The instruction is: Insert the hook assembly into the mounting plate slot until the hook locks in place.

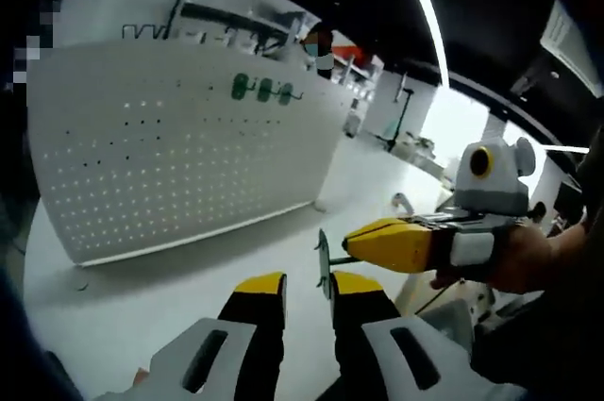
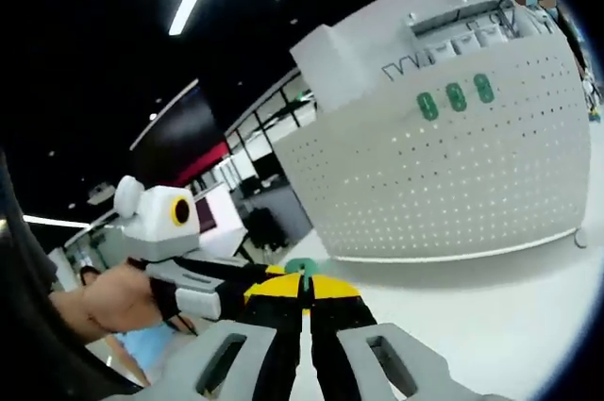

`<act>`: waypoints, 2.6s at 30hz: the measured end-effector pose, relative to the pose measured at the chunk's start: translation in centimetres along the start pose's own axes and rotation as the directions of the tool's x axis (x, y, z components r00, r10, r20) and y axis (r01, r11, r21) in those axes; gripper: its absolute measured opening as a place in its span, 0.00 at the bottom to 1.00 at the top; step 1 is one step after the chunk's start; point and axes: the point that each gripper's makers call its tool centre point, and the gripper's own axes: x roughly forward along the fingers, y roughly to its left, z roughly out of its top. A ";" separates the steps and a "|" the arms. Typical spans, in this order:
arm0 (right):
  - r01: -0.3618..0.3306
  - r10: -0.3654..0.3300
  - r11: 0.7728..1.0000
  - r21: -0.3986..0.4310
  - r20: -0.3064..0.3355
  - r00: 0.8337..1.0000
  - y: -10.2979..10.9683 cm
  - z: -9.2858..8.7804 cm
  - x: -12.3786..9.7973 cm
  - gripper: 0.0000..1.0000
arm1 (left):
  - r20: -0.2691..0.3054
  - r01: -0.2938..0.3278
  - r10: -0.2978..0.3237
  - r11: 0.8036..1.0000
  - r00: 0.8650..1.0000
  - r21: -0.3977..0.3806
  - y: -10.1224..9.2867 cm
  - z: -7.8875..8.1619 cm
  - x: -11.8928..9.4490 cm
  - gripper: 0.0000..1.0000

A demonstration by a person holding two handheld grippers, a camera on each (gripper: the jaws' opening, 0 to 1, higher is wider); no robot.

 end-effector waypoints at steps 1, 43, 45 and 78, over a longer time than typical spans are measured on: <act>0.000 0.000 1.000 0.004 0.000 1.000 0.0 0.0 0.0 0.00 | 0.001 0.014 -0.014 1.000 1.000 -0.004 -0.2 0.0 0.0 0.15; -0.049 0.049 0.999 0.019 0.016 0.999 1.8 1.6 -0.3 0.10 | 0.083 -0.015 0.012 0.999 0.997 0.046 0.0 2.2 -0.8 0.03; -0.050 0.050 0.998 0.025 0.025 0.998 1.8 1.8 -0.2 0.10 | 0.087 -0.007 0.001 0.998 0.996 0.064 -0.5 2.3 -0.7 0.03; -0.008 0.003 0.998 0.062 0.076 0.997 1.2 2.4 0.3 0.00 | 0.120 -0.049 0.015 0.958 0.993 0.281 -1.4 3.7 -1.0 0.04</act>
